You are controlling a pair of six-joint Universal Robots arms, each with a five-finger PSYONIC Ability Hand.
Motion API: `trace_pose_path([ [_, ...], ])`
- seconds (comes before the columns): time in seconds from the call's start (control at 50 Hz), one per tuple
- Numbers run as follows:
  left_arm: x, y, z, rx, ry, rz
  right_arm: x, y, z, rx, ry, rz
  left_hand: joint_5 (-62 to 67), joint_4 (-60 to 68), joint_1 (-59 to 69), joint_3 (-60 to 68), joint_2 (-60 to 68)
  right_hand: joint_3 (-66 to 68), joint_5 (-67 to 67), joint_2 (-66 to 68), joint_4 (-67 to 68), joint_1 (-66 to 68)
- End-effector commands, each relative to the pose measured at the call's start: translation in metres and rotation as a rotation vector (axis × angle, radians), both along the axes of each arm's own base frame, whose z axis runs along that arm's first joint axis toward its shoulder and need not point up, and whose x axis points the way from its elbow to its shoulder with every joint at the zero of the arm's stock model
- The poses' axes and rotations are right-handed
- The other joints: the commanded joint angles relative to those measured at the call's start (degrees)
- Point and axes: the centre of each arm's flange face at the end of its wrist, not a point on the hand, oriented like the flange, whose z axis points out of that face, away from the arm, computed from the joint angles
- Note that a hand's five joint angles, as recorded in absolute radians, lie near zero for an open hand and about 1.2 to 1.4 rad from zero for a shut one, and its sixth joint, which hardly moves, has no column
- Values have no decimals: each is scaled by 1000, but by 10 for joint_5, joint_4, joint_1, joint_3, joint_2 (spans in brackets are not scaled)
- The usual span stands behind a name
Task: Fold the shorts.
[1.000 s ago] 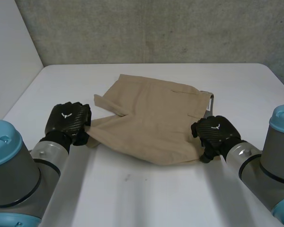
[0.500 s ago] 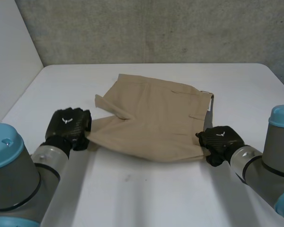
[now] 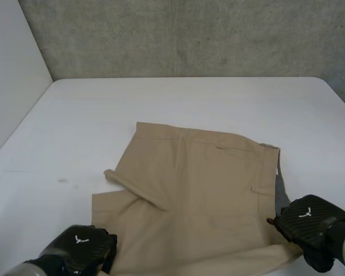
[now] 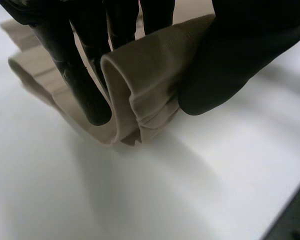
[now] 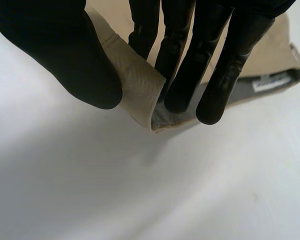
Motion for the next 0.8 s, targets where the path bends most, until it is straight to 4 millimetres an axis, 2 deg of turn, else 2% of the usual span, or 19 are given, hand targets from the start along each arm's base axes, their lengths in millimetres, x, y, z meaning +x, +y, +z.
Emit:
trace_pose_path([
  [0.02, -2, -8, 27, -119, 26, -38, 1, 3, 18, -43, -61, 18, 139, 113, 148, 116, 113, 123, 139, 124, 118, 276],
  [0.08, -3, -18, 30, -150, 26, -31, 1, -8, 15, -61, -71, 8, 139, 113, 148, 116, 113, 123, 139, 124, 118, 276],
  [0.14, -11, -37, 31, -215, 44, -34, 4, -22, 9, -94, -80, 5, 139, 113, 148, 116, 113, 123, 139, 124, 118, 276],
  [0.18, -20, -57, 31, -280, 69, -34, 6, -39, 4, -127, -96, -16, 139, 113, 148, 116, 113, 123, 139, 124, 118, 276],
  [0.24, -30, -76, 33, -337, 92, -36, 9, -60, 2, -147, -165, -90, 139, 113, 148, 116, 113, 123, 139, 124, 118, 276],
  [0.26, -37, -90, 36, -378, 107, -36, 10, -64, 2, -147, -179, -104, 139, 113, 148, 116, 113, 123, 139, 124, 118, 276],
  [0.3, -44, -106, 37, -411, 118, -39, 11, -75, 1, -151, -209, -135, 139, 113, 148, 116, 113, 123, 139, 124, 118, 276],
  [0.32, -48, -114, 38, -430, 124, -40, 13, -87, 0, -164, -234, -157, 139, 113, 148, 116, 113, 123, 139, 124, 118, 276],
  [0.34, -57, -134, 41, -473, 133, -38, 14, -94, -1, -172, -248, -171, 139, 113, 148, 116, 113, 123, 139, 124, 118, 276],
  [0.36, -61, -141, 42, -489, 138, -39, 14, -99, -2, -180, -255, -182, 139, 113, 148, 116, 113, 123, 139, 124, 118, 276],
  [0.38, -66, -150, 42, -503, 145, -40, 15, -111, -4, -208, -265, -204, 139, 113, 148, 116, 113, 123, 139, 124, 118, 276],
  [0.4, -75, -168, 41, -525, 154, -39, 16, -116, -5, -224, -266, -216, 139, 113, 148, 116, 113, 123, 139, 124, 118, 276],
  [0.44, -83, -184, 38, -542, 159, -39, 19, -126, -7, -263, -263, -233, 139, 113, 148, 116, 113, 123, 139, 124, 118, 276],
  [0.48, -97, -205, 30, -555, 168, -48, 27, -135, -10, -323, -247, -251, 139, 113, 148, 116, 113, 123, 139, 124, 118, 276],
  [0.54, -111, -222, 19, -569, 173, -56, 38, -149, -16, -406, -224, -281, 139, 113, 148, 116, 113, 123, 139, 124, 118, 276],
  [0.56, -119, -238, 6, -576, 168, -65, 40, -152, -17, -422, -220, -287, 139, 113, 148, 116, 113, 123, 139, 124, 118, 276],
  [0.62, -130, -257, -9, -615, 170, -77, 47, -169, -28, -485, -222, -311, 139, 113, 148, 116, 113, 123, 139, 124, 118, 276],
  [0.8, -149, -288, -41, -738, 167, -97, 62, -195, -63, -500, -188, -291, 139, 113, 148, 116, 113, 123, 139, 124, 118, 276],
])
